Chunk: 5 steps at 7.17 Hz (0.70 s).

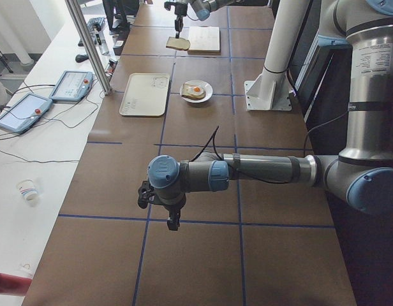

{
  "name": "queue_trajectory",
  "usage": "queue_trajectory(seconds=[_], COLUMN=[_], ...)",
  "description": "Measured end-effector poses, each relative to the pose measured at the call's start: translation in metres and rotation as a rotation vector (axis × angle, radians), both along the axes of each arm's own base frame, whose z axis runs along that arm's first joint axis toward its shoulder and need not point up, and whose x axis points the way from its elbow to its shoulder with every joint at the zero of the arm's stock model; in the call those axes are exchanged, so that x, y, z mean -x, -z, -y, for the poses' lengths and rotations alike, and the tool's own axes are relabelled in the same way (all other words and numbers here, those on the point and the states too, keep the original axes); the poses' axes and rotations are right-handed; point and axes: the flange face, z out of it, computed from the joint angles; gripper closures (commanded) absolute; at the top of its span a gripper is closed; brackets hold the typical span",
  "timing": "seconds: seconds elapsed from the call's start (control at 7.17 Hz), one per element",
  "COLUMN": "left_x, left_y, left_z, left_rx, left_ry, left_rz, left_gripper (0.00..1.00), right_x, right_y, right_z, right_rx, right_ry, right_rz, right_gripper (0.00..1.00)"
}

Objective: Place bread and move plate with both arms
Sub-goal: 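Lift the bread slice with the right gripper and carry it toward the plate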

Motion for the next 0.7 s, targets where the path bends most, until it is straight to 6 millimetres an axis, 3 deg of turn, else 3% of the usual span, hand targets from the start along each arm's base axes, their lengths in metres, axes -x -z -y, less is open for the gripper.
queue_trajectory(seconds=[0.14, 0.28, 0.42, 0.7], left_x=[0.0, 0.0, 0.0, 0.0], left_y=[0.0, -0.001, -0.001, -0.004], left_z=[0.0, 0.0, 0.0, -0.001], left_rx=[0.0, 0.001, 0.003, 0.008], left_ry=[0.0, 0.0, 0.0, 0.0], left_rz=[0.0, 0.001, 0.001, 0.001], left_gripper=[0.0, 0.0, 0.0, 0.0], right_x=[0.066, 0.115, 0.15, 0.19], right_y=[0.022, 0.033, 0.034, 0.029], right_z=[-0.033, -0.066, -0.094, -0.119], right_rx=[0.001, -0.005, -0.01, -0.02], right_ry=[-0.033, -0.052, -0.049, -0.033], right_rz=[0.016, 0.023, 0.016, -0.012], right_gripper=[1.0, 1.0, 1.0, 1.0])
